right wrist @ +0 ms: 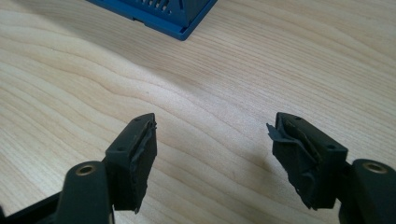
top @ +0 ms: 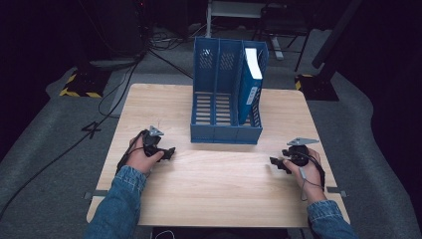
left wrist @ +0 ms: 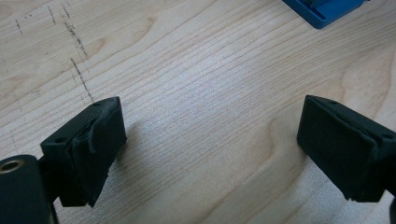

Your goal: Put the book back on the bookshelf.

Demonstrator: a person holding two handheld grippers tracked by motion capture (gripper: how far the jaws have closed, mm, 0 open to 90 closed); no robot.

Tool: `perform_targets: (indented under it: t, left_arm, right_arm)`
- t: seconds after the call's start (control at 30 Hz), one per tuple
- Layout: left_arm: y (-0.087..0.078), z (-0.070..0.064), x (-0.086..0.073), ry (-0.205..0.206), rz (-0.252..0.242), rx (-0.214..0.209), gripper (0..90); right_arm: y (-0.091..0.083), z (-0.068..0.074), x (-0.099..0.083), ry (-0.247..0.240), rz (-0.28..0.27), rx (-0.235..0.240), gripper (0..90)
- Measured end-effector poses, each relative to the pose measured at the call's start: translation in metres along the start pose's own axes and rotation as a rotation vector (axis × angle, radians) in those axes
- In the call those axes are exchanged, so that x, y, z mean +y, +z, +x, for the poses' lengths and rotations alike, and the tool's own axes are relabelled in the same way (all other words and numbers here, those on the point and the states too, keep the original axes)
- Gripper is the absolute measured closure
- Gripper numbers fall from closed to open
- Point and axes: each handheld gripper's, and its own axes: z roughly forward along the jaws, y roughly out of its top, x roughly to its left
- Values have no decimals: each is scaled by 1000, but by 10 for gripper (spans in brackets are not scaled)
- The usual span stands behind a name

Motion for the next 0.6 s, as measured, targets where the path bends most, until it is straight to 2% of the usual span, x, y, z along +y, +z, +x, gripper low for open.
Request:
perform_targets:
  t: [0.1,0.17,0.23,0.3,0.37,0.43,0.47,0.6]
  left_arm:
    - [0,0,0,0,-2,2,84]
    - [0,0,0,0,-2,1,84]
    - [0,0,0,0,0,2,85]
    - [0,0,0,0,-2,2,84]
    - [0,0,0,0,0,2,84]
    - [0,0,0,0,-2,2,84]
    - [0,0,0,0,-2,2,84]
    - [0,0,0,0,-2,1,85]
  right_arm:
    - [2,2,-1,-30,4,-7,313]
    - [5,3,-3,-28,7,-1,307]
    - [8,4,-5,-36,19,-5,285]
    - [10,5,-6,-58,9,-18,262]
    - [13,6,-7,-70,2,-26,167]
    - [20,9,-9,-60,-40,-33,36]
    - [24,10,-8,-63,-41,-24,5]
    - [24,10,-8,-68,-37,-22,0]
